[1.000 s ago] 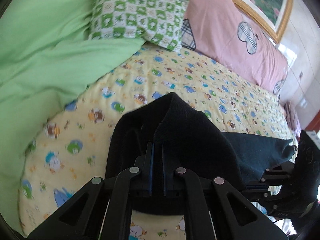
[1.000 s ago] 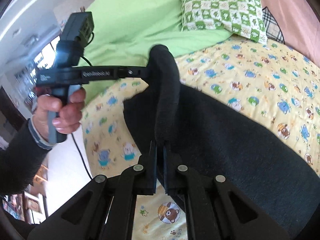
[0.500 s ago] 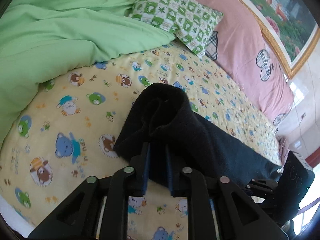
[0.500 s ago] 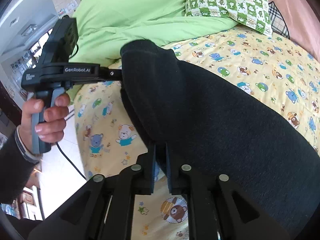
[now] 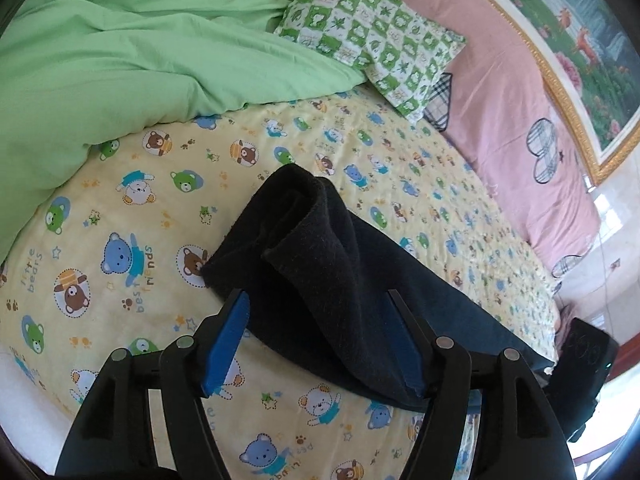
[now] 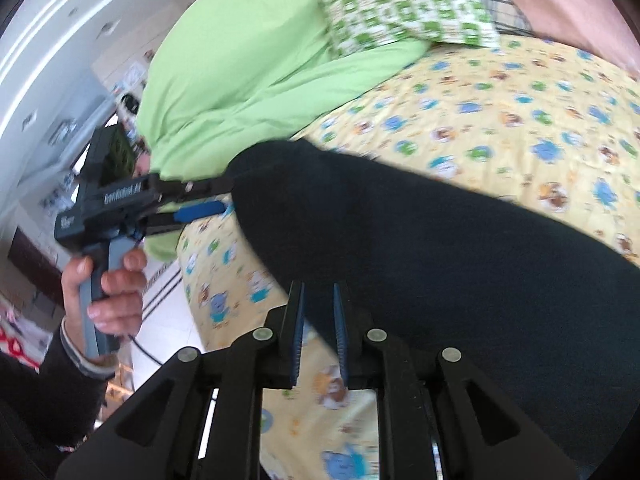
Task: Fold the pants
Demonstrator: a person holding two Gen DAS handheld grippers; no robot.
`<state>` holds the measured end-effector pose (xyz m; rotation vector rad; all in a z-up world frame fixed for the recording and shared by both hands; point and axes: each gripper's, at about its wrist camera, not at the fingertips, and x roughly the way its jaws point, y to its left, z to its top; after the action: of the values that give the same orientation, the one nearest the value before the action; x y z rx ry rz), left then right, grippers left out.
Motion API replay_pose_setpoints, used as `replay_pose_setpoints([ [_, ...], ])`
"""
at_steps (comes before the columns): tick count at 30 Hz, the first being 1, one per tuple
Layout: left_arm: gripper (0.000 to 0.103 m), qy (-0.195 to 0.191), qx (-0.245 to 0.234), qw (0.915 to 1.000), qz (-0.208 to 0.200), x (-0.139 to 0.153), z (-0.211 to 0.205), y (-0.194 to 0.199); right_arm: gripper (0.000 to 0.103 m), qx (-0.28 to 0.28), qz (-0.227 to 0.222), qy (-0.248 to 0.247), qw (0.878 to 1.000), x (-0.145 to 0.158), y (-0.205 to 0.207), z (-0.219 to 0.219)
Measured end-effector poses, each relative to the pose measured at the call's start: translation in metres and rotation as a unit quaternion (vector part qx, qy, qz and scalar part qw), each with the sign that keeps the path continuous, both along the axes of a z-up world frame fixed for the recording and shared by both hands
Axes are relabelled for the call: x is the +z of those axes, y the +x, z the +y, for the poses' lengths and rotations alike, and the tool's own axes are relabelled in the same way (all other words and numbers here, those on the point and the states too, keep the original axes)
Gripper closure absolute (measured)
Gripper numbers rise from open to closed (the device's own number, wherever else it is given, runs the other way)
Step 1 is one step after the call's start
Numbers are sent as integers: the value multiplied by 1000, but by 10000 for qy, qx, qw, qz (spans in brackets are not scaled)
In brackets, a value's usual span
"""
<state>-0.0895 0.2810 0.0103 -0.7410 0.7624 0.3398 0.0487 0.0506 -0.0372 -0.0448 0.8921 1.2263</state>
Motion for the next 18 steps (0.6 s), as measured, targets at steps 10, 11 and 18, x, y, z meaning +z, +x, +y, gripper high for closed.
replay_pose_setpoints([
  [10,34,-44,550,9953,794,-40,15,-1,53,-987,680,306,9923,10,106,-20],
  [11,34,-29,538,9956,770,-42,16,-2,53,-996,758,249,9918,8,118,-16],
  [18,34,-9,402,9971,648,-44,16,-2,59,-298,1011,-597,9926,-19,158,29],
])
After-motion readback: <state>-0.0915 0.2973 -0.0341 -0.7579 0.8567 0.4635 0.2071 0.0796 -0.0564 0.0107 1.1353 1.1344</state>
